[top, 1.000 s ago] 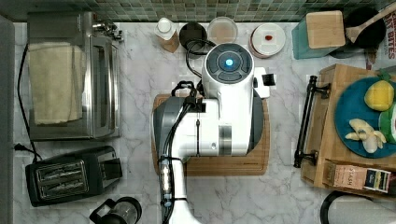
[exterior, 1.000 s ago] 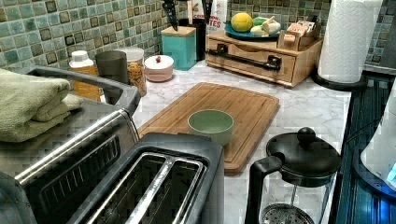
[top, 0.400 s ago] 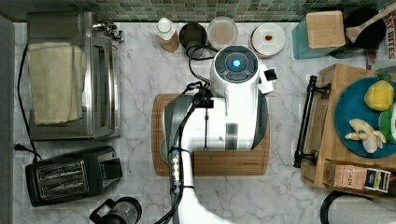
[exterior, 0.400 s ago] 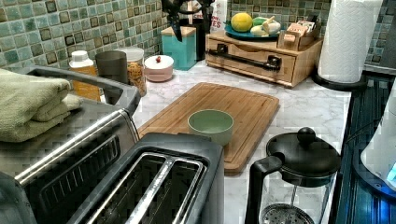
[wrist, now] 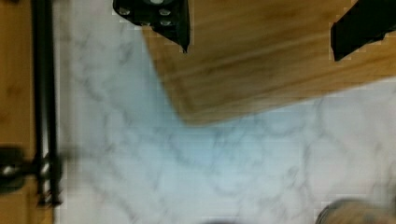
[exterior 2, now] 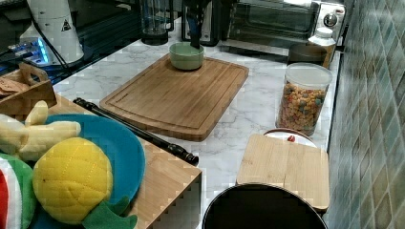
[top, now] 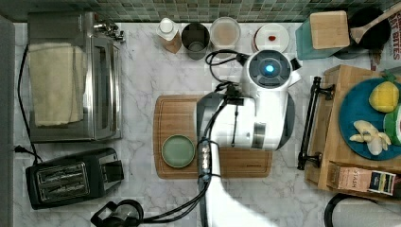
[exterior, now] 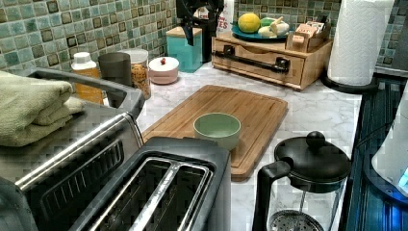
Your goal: Open the drawer.
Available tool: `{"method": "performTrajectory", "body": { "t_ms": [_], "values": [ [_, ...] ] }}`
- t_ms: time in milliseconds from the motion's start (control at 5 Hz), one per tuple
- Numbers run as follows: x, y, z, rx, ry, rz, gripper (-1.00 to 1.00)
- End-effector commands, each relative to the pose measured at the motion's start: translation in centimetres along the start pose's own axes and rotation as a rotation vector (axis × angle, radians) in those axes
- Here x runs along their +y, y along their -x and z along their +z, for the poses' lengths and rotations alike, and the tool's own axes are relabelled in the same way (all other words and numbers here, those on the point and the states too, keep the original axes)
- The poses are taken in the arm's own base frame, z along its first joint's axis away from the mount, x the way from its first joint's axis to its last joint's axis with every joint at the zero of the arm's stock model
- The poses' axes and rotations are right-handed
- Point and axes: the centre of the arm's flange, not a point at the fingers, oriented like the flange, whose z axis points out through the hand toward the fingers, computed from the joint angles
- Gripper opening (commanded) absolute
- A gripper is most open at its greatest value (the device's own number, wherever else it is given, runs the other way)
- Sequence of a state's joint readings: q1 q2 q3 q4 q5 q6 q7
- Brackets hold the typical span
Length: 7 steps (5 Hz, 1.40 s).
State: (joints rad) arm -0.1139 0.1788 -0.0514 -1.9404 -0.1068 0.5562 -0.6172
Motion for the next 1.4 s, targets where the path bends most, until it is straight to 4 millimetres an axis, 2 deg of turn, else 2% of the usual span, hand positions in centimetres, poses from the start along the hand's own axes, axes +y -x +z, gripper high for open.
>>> {"method": "performTrajectory", "body": {
  "t_ms": [200, 400, 600, 1000, 1200, 1400],
  "values": [
    [11.8, -1.8, 2.1, 0.0, 0.123, -0.008, 1.0],
    [12.4, -1.6, 2.2, -0.009, 0.167, -0.026, 1.0],
    [12.9, -1.2, 3.2, 0.023, 0.156, -0.054, 1.0],
    [12.5, -1.5, 5.3, -0.001, 0.174, -0.067, 1.0],
    [13.6, -1.6, 6.9, -0.04, 0.225, -0.044, 1.0],
    [15.4, -0.4, 8.6, -0.032, 0.234, -0.025, 1.0]
  ]
}}
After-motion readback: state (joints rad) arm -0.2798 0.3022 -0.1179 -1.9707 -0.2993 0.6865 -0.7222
